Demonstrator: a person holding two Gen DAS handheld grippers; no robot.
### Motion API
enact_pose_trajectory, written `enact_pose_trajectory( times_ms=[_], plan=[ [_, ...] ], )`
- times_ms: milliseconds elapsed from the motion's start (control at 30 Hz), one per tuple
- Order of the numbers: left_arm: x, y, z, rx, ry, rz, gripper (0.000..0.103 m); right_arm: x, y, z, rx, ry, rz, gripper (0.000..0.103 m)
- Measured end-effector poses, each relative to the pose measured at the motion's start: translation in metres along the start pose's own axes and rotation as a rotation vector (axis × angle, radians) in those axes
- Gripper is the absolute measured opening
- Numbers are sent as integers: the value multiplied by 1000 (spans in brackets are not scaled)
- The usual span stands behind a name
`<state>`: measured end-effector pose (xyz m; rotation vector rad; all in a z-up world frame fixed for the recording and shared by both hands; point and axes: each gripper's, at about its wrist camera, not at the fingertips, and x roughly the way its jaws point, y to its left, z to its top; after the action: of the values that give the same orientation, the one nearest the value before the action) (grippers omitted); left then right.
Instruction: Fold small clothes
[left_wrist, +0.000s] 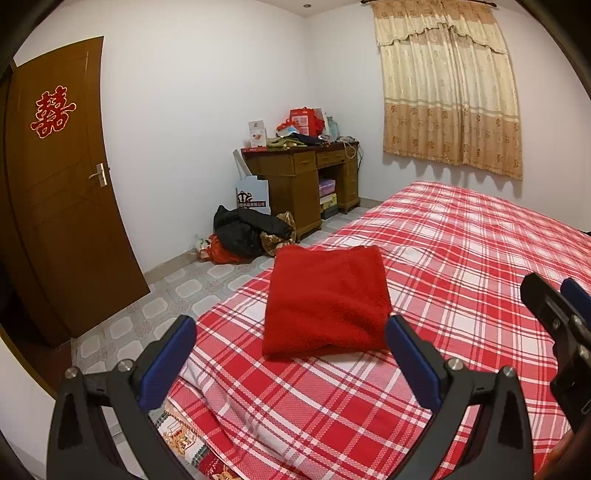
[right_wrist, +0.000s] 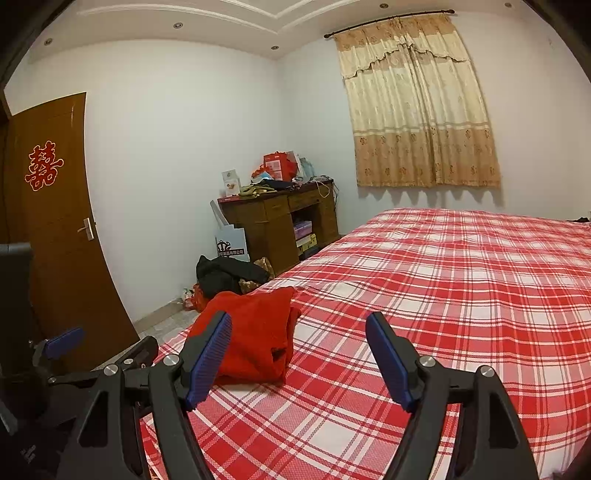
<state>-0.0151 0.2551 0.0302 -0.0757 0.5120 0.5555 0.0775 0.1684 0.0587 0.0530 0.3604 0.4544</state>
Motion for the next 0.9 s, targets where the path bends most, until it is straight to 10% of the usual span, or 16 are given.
enact_pose_trajectory(
  times_ms=[900],
  plan=[
    [7, -4, -4, 17, 22, 0, 103, 6, -2, -4, 18, 19, -3, 75]
  ],
)
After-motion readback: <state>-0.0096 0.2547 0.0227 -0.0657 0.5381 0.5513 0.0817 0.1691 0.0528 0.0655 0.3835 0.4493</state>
